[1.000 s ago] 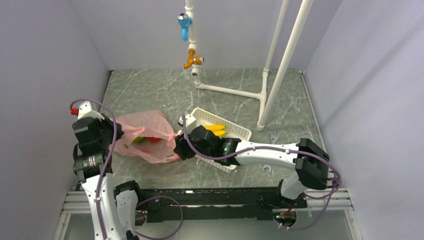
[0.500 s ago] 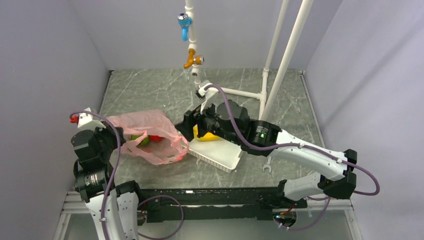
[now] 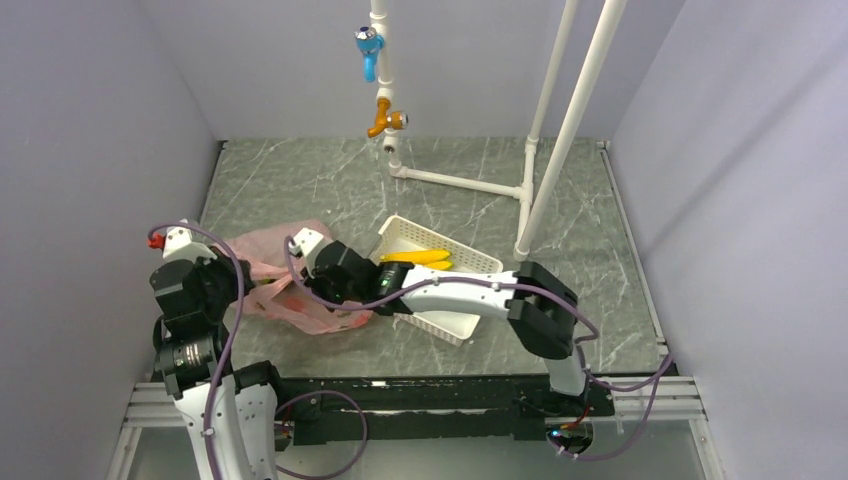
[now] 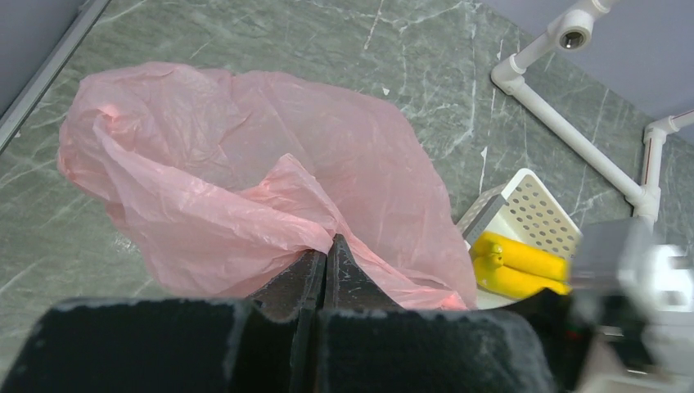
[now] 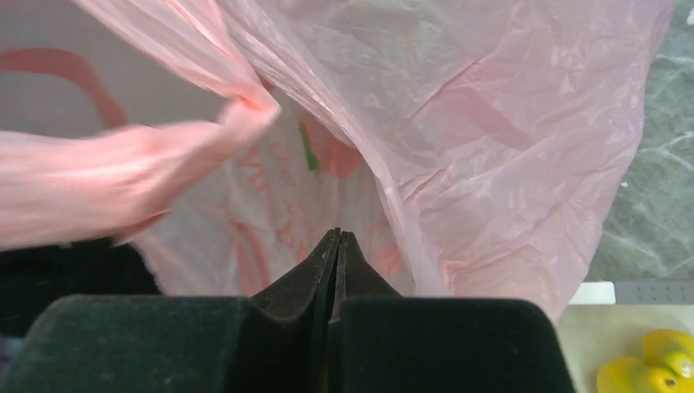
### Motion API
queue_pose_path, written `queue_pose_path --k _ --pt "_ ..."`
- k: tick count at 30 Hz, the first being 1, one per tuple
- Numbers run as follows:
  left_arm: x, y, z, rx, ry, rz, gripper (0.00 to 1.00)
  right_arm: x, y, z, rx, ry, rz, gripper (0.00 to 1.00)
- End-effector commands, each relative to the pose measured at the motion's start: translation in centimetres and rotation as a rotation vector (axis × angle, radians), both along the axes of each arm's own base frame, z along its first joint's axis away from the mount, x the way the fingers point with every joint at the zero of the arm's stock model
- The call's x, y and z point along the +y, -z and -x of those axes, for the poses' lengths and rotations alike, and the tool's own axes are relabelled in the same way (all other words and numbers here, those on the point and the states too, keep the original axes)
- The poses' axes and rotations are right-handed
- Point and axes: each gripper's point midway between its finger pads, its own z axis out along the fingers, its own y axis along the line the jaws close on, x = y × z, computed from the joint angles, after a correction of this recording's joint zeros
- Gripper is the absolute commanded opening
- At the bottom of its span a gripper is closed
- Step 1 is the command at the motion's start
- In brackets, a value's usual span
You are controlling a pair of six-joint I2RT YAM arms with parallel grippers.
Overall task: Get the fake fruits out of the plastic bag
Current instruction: Take out the fake fruit from the plastic bag.
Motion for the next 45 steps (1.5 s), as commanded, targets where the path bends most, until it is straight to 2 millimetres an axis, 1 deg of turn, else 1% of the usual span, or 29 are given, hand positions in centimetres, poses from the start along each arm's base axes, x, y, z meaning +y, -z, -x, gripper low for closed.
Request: queue_pose_path --k 1,3,5,7,9,10,11,13,15,16,18,19,21,23,25,26,29,32,33,35,36,39,41,42,43,45 --pt "0.6 -0.8 -0.5 -0.037 -0.010 -0.031 0.00 2.2 -2.8 -3.0 -0.204 0.035 -0.058 0.00" --pt "0.5 -0.6 -0.7 -0.043 -0.008 -0.024 0.00 2.7 -1.6 -4.0 -0.245 0.049 -0.018 0.00" --pt "0.4 -0.5 -0.9 -0.039 -0.005 -0.016 0.00 3.3 -0.8 -4.9 -0.293 0.067 -0.019 0.00" --pt "0.6 -0.5 -0.9 -0.037 -0.016 -0.014 0.00 3.6 0.5 -6.2 -0.354 0.097 0.002 0.00" --pt "0.9 -0.8 -1.0 -0.044 -0.034 -0.018 0.00 4.4 0.6 -6.6 -0.385 0.094 0.003 0.00" --pt "1.0 -1.0 -1.0 -0.050 -0.042 -0.017 0.00 4.7 0.3 -6.6 -0.387 0.087 -0.004 0.00" --pt "1.0 -1.5 -1.2 -0.067 -0.043 -0.017 0.00 4.9 0.1 -6.3 -0.375 0.072 -0.004 0.01" --pt "0.7 -2.5 -1.6 -0.102 -0.025 -0.003 0.00 5.0 -1.2 -5.3 -0.367 0.043 -0.034 0.02" --pt "0.2 -3.4 -2.0 -0.132 -0.002 0.017 0.00 4.6 -1.7 -3.3 -0.371 -0.019 -0.065 0.05" --pt "0.0 -3.8 -2.2 -0.147 0.008 0.025 0.00 4.6 -1.9 -2.0 -0.374 -0.066 -0.084 0.08" --pt "-0.3 -4.3 -2.5 -0.170 0.023 0.038 0.00 4.7 -1.9 0.2 -0.381 -0.162 -0.103 0.10" --pt "-0.4 -4.6 -2.6 -0.177 0.027 0.040 0.00 4.7 -1.7 0.9 -0.383 -0.193 -0.105 0.11" --pt "-0.3 -5.0 -2.6 -0.184 0.026 0.038 0.00 4.9 -1.2 1.4 -0.380 -0.220 -0.099 0.12" --pt "-0.3 -5.3 -2.6 -0.186 0.024 0.038 0.00 5.3 -0.5 0.9 -0.385 -0.203 -0.083 0.11" --pt "-0.5 -5.6 -2.5 -0.188 0.031 0.043 0.00 5.8 0.5 0.0 -0.404 -0.173 -0.049 0.11" --pt "-0.6 -5.6 -2.5 -0.187 0.035 0.046 0.00 6.0 0.6 -0.5 -0.416 -0.159 -0.046 0.11" --pt "-0.7 -5.5 -2.3 -0.182 0.040 0.049 0.00 6.4 0.9 -3.7 -0.441 -0.070 -0.040 0.12" --pt "-0.8 -4.9 -2.4 -0.165 0.046 0.052 0.00 6.3 1.6 -6.9 -0.448 0.015 -0.029 0.13" --pt "-0.8 -4.7 -2.4 -0.156 0.050 0.056 0.00 6.4 1.5 -7.8 -0.443 0.021 -0.037 0.16" --pt "-1.0 -4.5 -2.6 -0.154 0.057 0.069 0.00 6.7 2.1 -9.0 -0.435 0.036 -0.040 0.25" --pt "-1.1 -4.4 -2.7 -0.155 0.060 0.075 0.00 6.8 3.0 -9.7 -0.439 0.045 -0.025 0.29" --pt "-1.0 -4.5 -3.1 -0.158 0.062 0.083 0.00 6.9 4.0 -11.3 -0.464 0.073 0.004 0.35" --pt "-0.8 -4.3 -3.5 -0.151 0.058 0.080 0.00 6.9 4.9 -12.1 -0.467 0.081 0.027 0.45" --pt "-0.7 -4.1 -3.7 -0.148 0.055 0.080 0.00 6.9 5.5 -12.3 -0.470 0.074 0.039 0.52" --pt "-0.5 -3.9 -3.9 -0.144 0.051 0.081 0.00 6.8 5.9 -12.6 -0.477 0.072 0.048 0.58" --pt "-0.4 -3.2 -4.3 -0.136 0.050 0.089 0.00 6.6 6.9 -13.0 -0.486 0.062 0.068 0.69"
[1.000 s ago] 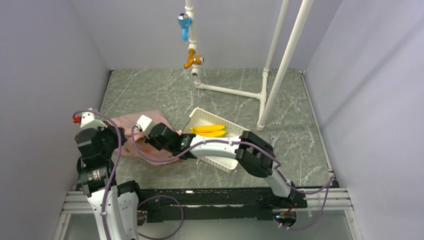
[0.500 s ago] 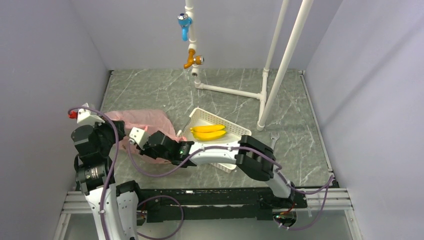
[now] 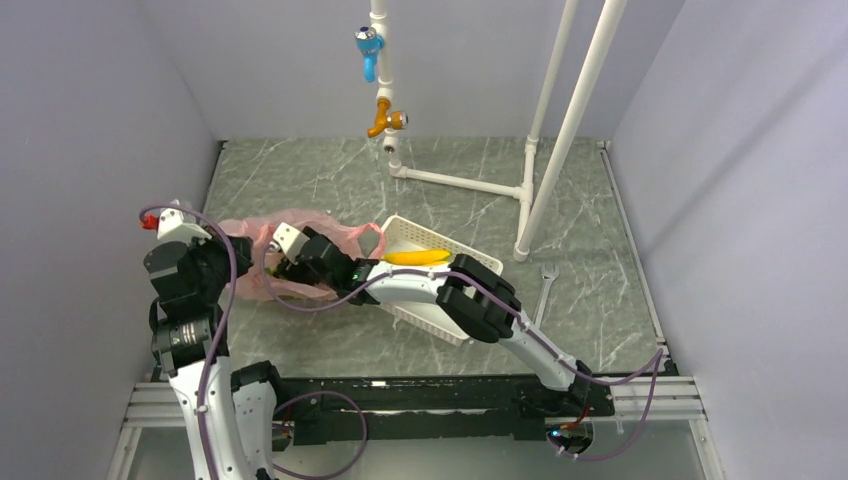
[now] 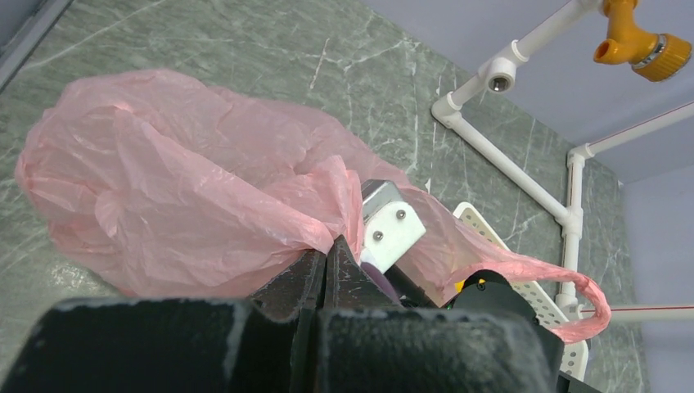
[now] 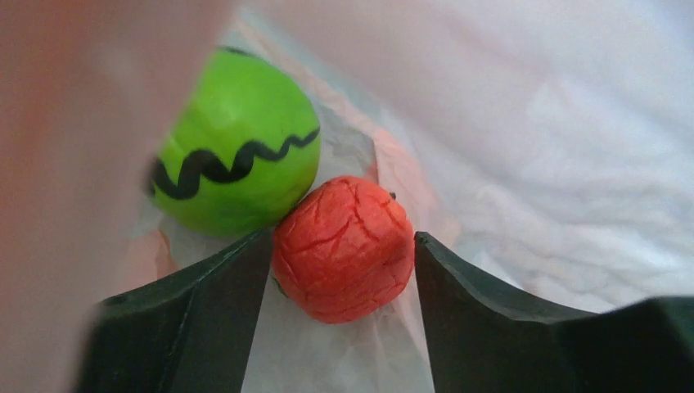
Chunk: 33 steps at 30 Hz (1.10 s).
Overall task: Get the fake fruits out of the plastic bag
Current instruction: Take out the fake fruit from the plastic bag.
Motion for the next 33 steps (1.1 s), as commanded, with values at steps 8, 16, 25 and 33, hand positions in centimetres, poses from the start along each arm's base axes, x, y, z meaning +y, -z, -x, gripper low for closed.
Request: queue_pose_path --k 8,16,25,33 --pt "0.7 1.3 -2.2 0.002 0.002 0.006 0.00 1.6 3.5 -2.2 -0.005 -0.030 0.021 0.85" --pt "1.1 2.1 -2.2 0.029 -0.005 -0.018 0.00 1.4 5.0 -3.2 0.021 0.006 0.041 0.60" --pt "2.0 3.9 -1.5 0.073 -0.045 -0.052 0.00 0.9 -5.3 -1.0 0.046 -0.029 -0.139 0.14" --pt "2.7 6.0 -0.6 0.111 -0.100 -0.056 0.00 -1.1 -12.8 1.8 0.145 -0.066 -0.310 0.02"
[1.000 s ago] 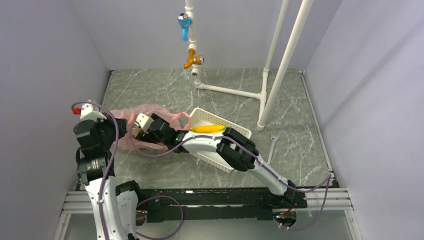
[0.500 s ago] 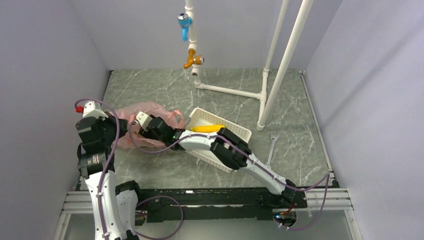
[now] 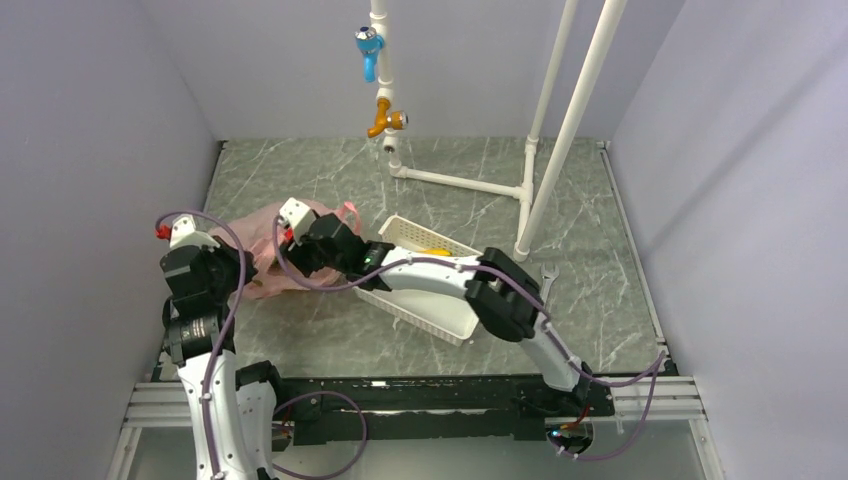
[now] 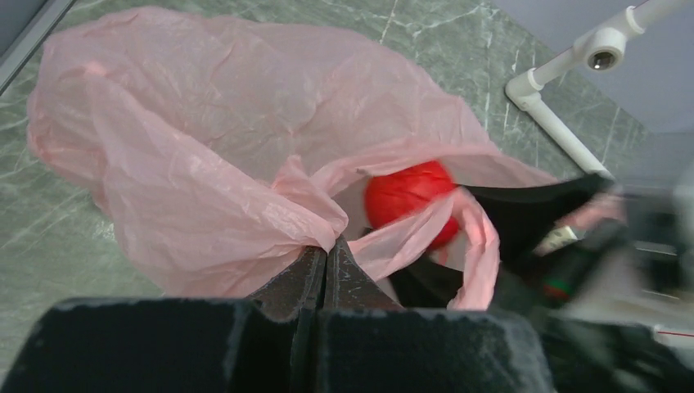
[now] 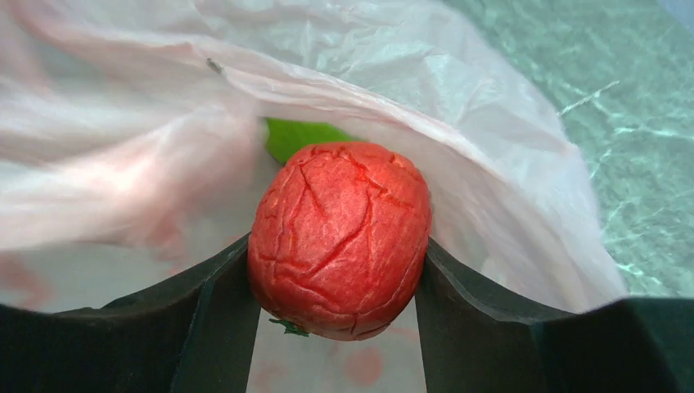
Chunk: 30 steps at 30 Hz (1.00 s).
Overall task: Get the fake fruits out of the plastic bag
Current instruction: Take out the fake fruit from the plastic bag, then place the fake fruit in the bin.
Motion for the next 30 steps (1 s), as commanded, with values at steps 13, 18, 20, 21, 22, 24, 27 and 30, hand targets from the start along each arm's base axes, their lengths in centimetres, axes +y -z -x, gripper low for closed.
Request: queue_pose_path --k 13,18,20,21,22,24,27,30 --pt "0.2 0.4 1.2 -0.020 -0.031 -0.024 0.00 -5.3 -13.4 9.6 0.237 -0.231 -0.326 0.00" --pt "0.1 0.6 1.4 -0.027 -0.025 -0.029 0.00 -9.9 -14.5 9.9 0.188 -0.147 -0.306 0.00" --pt "0.1 0.6 1.4 -0.026 -0.021 -0.033 0.00 -12.2 -14.2 9.9 0.170 -0.094 -0.292 0.00" --pt "0.1 0.6 1.4 -0.027 -0.023 -0.037 0.00 -13.6 -14.6 10.0 0.155 -0.068 -0.297 0.00" --pt "0.1 0.6 1.4 -0.027 -0.023 -0.039 0.00 -14.9 -14.3 10.1 0.147 -0.044 -0.289 0.00" --pt "0.2 0.7 1.5 -0.028 -0.024 -0.040 0.00 -17.7 -13.8 10.0 0.123 0.030 -0.277 0.00" --pt "0.0 0.6 1.4 -0.036 -0.017 -0.037 0.00 -22.5 -12.4 9.4 0.089 0.158 -0.244 0.00" --pt "-0.1 0.8 1.2 -0.034 -0.010 -0.033 0.00 -27.8 -10.1 8.1 0.077 0.332 -0.210 0.00"
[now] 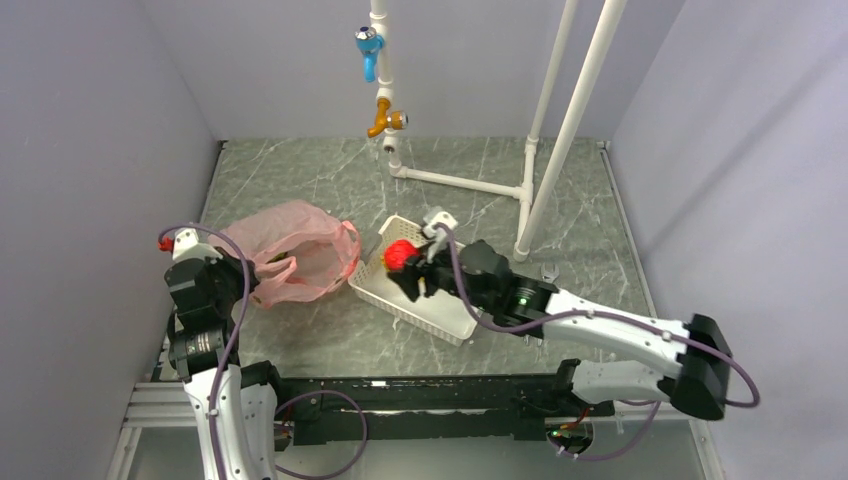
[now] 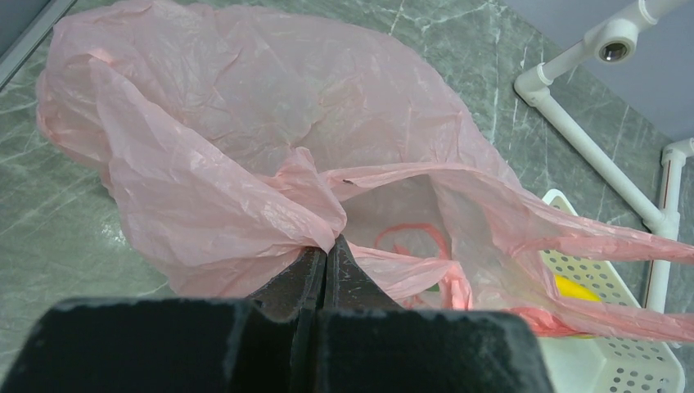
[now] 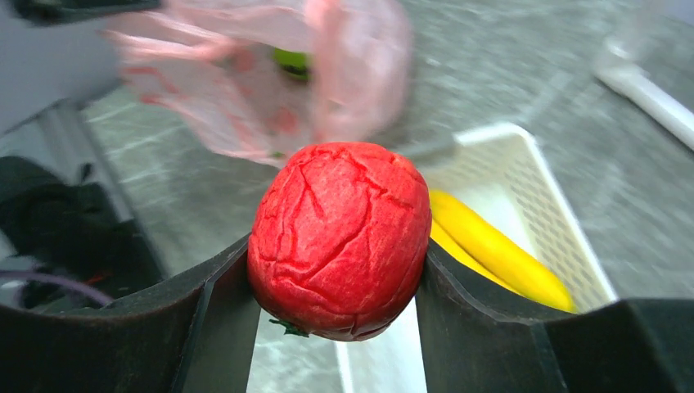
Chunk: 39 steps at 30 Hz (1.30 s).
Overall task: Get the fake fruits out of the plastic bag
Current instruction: Place the fake fruit in the bin.
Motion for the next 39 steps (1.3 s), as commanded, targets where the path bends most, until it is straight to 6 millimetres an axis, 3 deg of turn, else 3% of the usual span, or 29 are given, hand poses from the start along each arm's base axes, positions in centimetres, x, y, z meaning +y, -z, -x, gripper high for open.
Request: queue_pose_path --k 1,3,5,7,12,19,26,35,39 --pt "0.0 -0.4 -0.4 -0.026 0.018 -0.018 0.00 -8.0 3.4 -3.4 0.012 0.317 0.088 0.00" --pt "-0.1 -0.3 -0.4 -0.024 0.022 -0.013 0.00 -11.7 5.8 -4.3 0.066 0.451 0.132 0.00" --pt "-0.2 -0.3 -0.5 -0.027 0.025 -0.012 0.00 -13.8 7.8 -4.5 0.129 0.517 0.156 0.00" --pt "-0.2 -0.4 -0.5 -0.031 0.026 -0.011 0.00 -14.4 9.7 -4.3 0.190 0.533 0.184 0.04" --pt "-0.2 -0.4 -0.5 -0.034 0.030 -0.011 0.00 -13.8 13.8 -3.7 0.307 0.521 0.280 0.10" --pt "-0.3 -0.4 -0.6 -0.034 0.038 -0.013 0.00 -14.1 15.8 -5.8 0.305 0.599 0.462 0.28" --pt "-0.3 -0.3 -0.6 -0.034 0.038 -0.012 0.00 -13.1 16.9 -7.0 0.318 0.597 0.541 0.51" --pt "-0.4 -0.4 -0.6 -0.036 0.039 -0.013 0.00 -14.1 18.3 -7.1 0.315 0.631 0.612 0.58" --pt "-0.5 -0.3 -0.6 -0.035 0.044 -0.006 0.00 -14.3 19.1 -7.1 0.318 0.643 0.624 0.67"
